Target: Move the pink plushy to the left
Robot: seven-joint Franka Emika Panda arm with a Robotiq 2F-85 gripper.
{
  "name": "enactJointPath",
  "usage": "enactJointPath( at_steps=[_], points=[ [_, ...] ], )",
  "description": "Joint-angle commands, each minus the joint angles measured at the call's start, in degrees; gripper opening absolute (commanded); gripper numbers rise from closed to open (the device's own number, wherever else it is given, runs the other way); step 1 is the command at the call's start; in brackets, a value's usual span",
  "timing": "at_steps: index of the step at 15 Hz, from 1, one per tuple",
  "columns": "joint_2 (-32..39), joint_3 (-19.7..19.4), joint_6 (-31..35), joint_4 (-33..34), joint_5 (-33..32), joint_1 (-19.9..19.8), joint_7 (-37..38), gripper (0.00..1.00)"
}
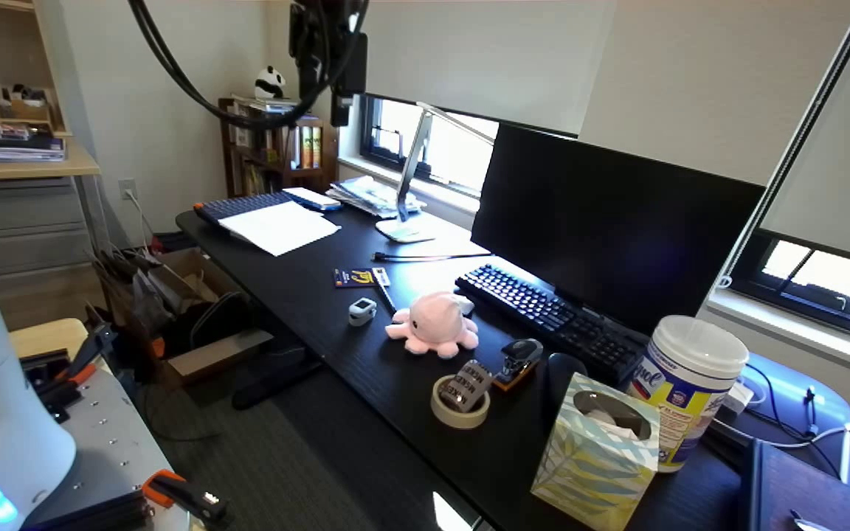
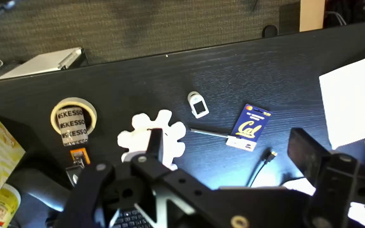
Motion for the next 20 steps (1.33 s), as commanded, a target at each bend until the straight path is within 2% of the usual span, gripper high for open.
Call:
enactJointPath(
  at_steps=[1, 4, 5, 6, 7, 9, 12, 13, 14, 16, 17, 19, 20],
  points=[
    [14.9, -3.3, 1.2, 7.2, -1.9, -0.7, -1.8, 1.00],
    [25.7, -5.5, 2.3, 13.0, -3.4, 0.1, -5.0, 1.00],
    [29.4, -4.1, 2.5, 15.9, -2.3, -2.0, -6.3, 1.00],
    [29.5, -4.2, 1.5, 16.8, -1.1, -2.4, -6.3, 1.00],
    [25.2, -3.3, 2.5, 12.1, -1.9, -2.8, -4.5, 1.00],
    [29.3, -3.2, 2.5, 15.4, -1.8, -2.9, -4.6, 1.00],
    [30.3, -3.2, 2.9, 16.4, -1.4, -3.1, -4.4, 1.00],
    [32.6, -3.1, 5.5, 17.2, -0.1, -3.1, -3.4, 1.00],
    [34.8, -3.0, 5.9, 18.1, 1.2, -3.0, -4.6, 1.00],
    [39.6, -2.5, 10.9, 19.3, 4.3, -2.5, -6.4, 1.00],
    [42.0, -1.9, 15.0, 19.6, 4.5, -2.5, -5.6, 1.00],
    [47.1, -0.6, 18.5, 22.0, 4.0, -2.5, -5.2, 1.00],
    [49.5, 0.1, 19.2, 23.4, 1.7, -2.2, -4.5, 1.00]
  ],
)
